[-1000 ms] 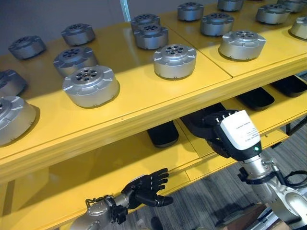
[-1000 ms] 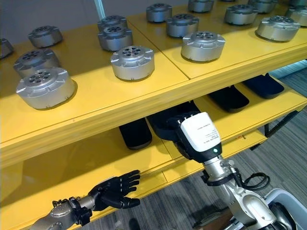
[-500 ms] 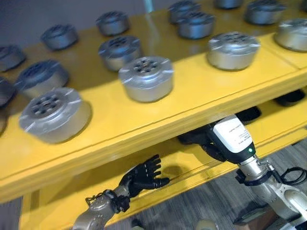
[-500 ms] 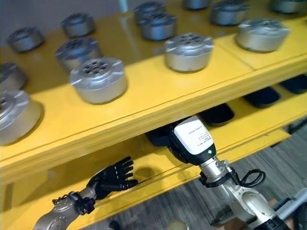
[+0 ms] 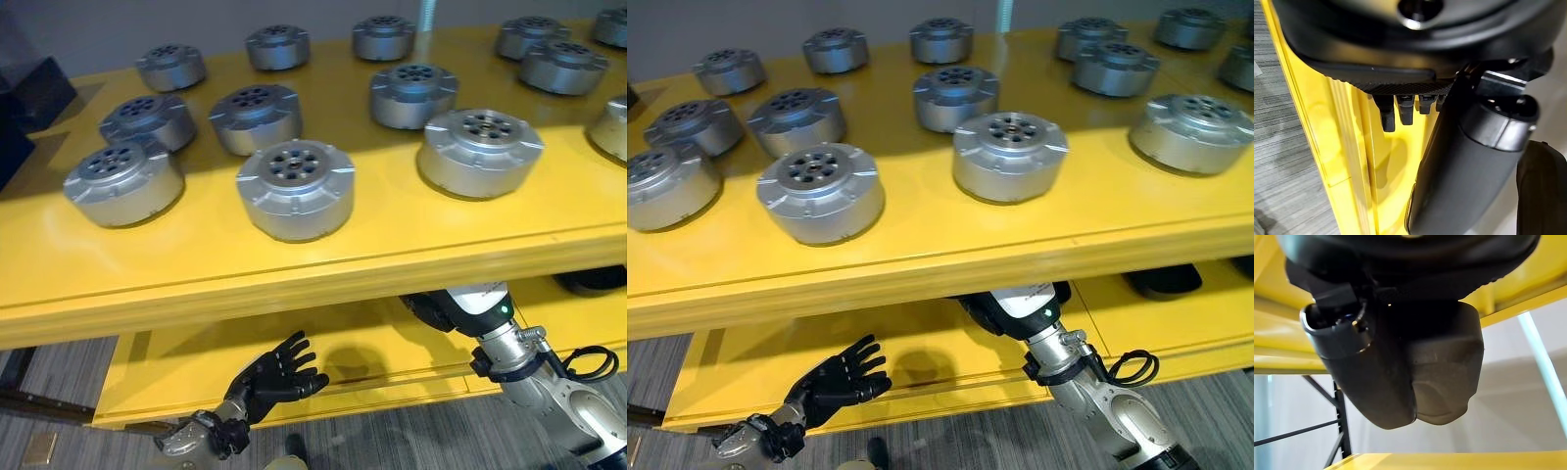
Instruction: Move parts from the plastic box to the shelf.
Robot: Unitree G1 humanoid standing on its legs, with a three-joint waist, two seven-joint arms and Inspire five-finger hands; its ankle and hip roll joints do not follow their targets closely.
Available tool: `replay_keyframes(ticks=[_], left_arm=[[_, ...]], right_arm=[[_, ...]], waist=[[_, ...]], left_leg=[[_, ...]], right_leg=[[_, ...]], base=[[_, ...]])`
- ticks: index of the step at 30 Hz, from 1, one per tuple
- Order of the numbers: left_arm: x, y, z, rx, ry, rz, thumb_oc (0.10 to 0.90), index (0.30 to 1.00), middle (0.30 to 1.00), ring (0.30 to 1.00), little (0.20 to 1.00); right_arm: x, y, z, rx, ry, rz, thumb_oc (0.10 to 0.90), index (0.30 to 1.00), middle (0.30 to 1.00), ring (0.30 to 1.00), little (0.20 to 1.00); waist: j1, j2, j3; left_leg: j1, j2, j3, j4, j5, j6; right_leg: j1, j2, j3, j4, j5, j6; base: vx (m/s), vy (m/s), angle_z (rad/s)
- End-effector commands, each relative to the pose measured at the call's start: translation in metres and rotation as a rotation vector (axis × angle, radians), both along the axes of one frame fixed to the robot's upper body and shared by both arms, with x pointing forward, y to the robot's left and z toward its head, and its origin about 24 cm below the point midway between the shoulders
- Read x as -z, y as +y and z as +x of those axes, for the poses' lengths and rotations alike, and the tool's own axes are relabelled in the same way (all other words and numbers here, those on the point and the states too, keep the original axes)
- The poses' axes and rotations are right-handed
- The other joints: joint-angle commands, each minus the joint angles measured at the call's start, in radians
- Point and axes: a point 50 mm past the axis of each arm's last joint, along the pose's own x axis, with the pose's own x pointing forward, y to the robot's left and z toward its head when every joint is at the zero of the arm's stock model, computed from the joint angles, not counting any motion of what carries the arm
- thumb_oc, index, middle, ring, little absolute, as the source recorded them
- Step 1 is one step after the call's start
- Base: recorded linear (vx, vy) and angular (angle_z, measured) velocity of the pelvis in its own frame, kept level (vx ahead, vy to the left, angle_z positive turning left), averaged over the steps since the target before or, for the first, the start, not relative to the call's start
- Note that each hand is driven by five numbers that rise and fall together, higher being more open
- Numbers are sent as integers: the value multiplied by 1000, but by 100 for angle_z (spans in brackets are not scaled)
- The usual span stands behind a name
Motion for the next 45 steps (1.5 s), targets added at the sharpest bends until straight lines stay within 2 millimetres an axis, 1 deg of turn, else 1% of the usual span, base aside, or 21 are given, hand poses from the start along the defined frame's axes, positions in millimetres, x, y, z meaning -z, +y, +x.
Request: replay_keyframes(ticks=[1,5,6,7,11,16,21,22,23,25,26,28,29,31,32,33,34,35,36,39,45], left_arm=[[-33,5,20,49,-179,23,900,1000,1000,1000,1000],[-33,6,19,43,-174,24,900,1000,1000,1000,1000],[-34,6,20,50,-174,26,900,1000,1000,1000,1000],[-34,5,19,53,-175,29,900,1000,1000,1000,1000],[-36,2,22,81,-205,36,900,1000,1000,1000,1000],[-40,-8,35,158,-277,74,900,1000,1000,1000,1000],[-40,-19,47,252,-305,101,900,1000,1000,1000,1000],[-39,-23,49,261,-302,93,900,1000,1000,1000,1000],[-39,-26,49,259,-299,81,900,1000,1000,1000,1000],[-38,-30,49,255,-290,64,900,1000,1000,1000,1000],[-37,-30,49,252,-287,64,900,1000,1000,1000,1000],[-33,-33,47,257,-262,48,900,1000,1000,1000,1000],[-33,-34,44,251,-267,30,900,1000,1000,1000,1000],[-34,-34,40,243,-264,1,900,1000,1000,1000,1000],[-34,-34,40,243,-263,-1,900,1000,1000,1000,1000],[-34,-35,38,257,-262,0,900,1000,1000,1000,1000],[-31,-40,33,286,-257,14,900,1000,1000,1000,1000],[-28,-41,30,291,-248,25,900,1000,1000,1000,1000],[-26,-43,29,294,-247,40,900,1000,1000,1000,1000],[-24,-43,29,285,-227,47,900,1000,1000,1000,1000],[-31,-43,34,319,-244,12,900,1000,1000,1000,1000]], right_arm=[[-66,11,1,-67,-337,127,400,300,300,300,300],[-67,18,0,-109,-310,122,400,300,300,300,300],[-67,21,0,-124,-298,113,400,300,300,300,300],[-66,25,0,-140,-286,108,400,300,300,300,300],[-63,37,0,-183,-242,86,400,300,300,300,300],[-65,53,6,-213,-248,99,400,300,300,300,300],[-66,58,13,-201,-250,105,400,300,300,300,300],[-64,60,13,-199,-244,111,400,300,300,300,300],[-63,62,13,-202,-240,116,400,300,300,300,300],[-63,65,13,-204,-227,127,400,300,300,300,300],[-63,65,13,-204,-216,134,400,300,300,300,300],[-56,62,14,-168,-180,149,400,300,300,300,300],[-54,60,11,-158,-178,171,400,300,300,300,300],[-52,58,11,-136,-163,184,400,300,300,300,300],[-52,57,11,-133,-159,185,400,300,300,300,300],[-49,55,12,-122,-141,196,400,300,300,300,300],[-47,53,13,-119,-105,211,400,300,300,300,300],[-45,53,13,-124,-96,203,400,300,300,300,300],[-43,55,13,-135,-90,194,400,300,300,300,300],[-38,54,14,-141,-69,163,400,300,300,300,300],[-35,53,14,-141,-45,165,400,300,300,300,300]], waist=[[35,-19,-49],[55,-27,-47],[62,-27,-43],[67,-29,-45],[86,-31,-39],[94,-33,-22],[79,-39,-13],[73,-42,-13],[73,-43,-11],[69,-41,-8],[66,-39,-8],[36,-34,-11],[20,-33,-12],[7,-29,-17],[5,-28,-17],[-3,-28,-21],[-13,-26,-27],[-15,-30,-29],[-17,-34,-28],[-27,-35,-29],[-53,-21,-21]], left_leg=[[70,28,-10,44,-116,25],[66,22,-18,42,-118,29],[56,21,-5,46,-105,38],[62,20,-21,45,-121,30],[49,11,-28,71,-134,36],[11,-5,-21,158,-175,51],[-10,-28,8,229,-225,73],[-6,-36,25,229,-230,80],[13,-41,49,221,-244,85],[38,-42,89,196,-244,91],[43,-47,91,184,-241,95],[51,-73,62,115,-213,111],[65,-81,59,77,-201,118],[89,-88,65,27,-183,118],[93,-87,65,21,-181,117],[101,-94,60,2,-172,113],[109,-97,66,-21,-144,92],[102,-97,79,-18,-140,82],[91,-102,78,-5,-144,80],[64,-108,72,31,-156,80],[35,-111,92,87,-179,93]], right_leg=[[-5,3,-6,27,17,-20],[7,0,-16,8,25,-12],[2,-4,-34,6,40,-20],[11,-3,-22,6,26,-11],[18,-10,-32,6,26,-11],[12,-47,-37,9,52,-10],[2,-95,-32,-6,128,6],[-9,-106,-47,-13,168,10],[-30,-121,-68,6,207,25],[-54,-126,-103,40,228,37],[-59,-119,-101,55,221,36],[-81,-28,-18,102,145,12],[-95,10,3,123,119,3],[-99,67,16,132,65,-11],[-96,79,17,129,52,-15],[-83,127,29,106,17,-34],[-58,193,32,70,-24,-70],[-42,216,30,43,-32,-84],[-37,216,35,15,-23,-86],[-21,233,52,-6,-35,-106],[-43,239,64,25,-57,-121]], base=[[-22,22,15],[-25,33,9],[-10,45,16],[-8,46,15],[9,106,10],[-24,180,12],[-3,193,2],[25,182,1],[12,149,-7],[1,124,-41],[-5,113,-64],[5,71,-49],[3,25,-25],[-1,5,-4],[22,-46,-8],[41,-83,-15],[32,-120,-16],[14,-143,-17],[-9,-138,-18],[-2,-154,-21],[-42,-110,-3]])
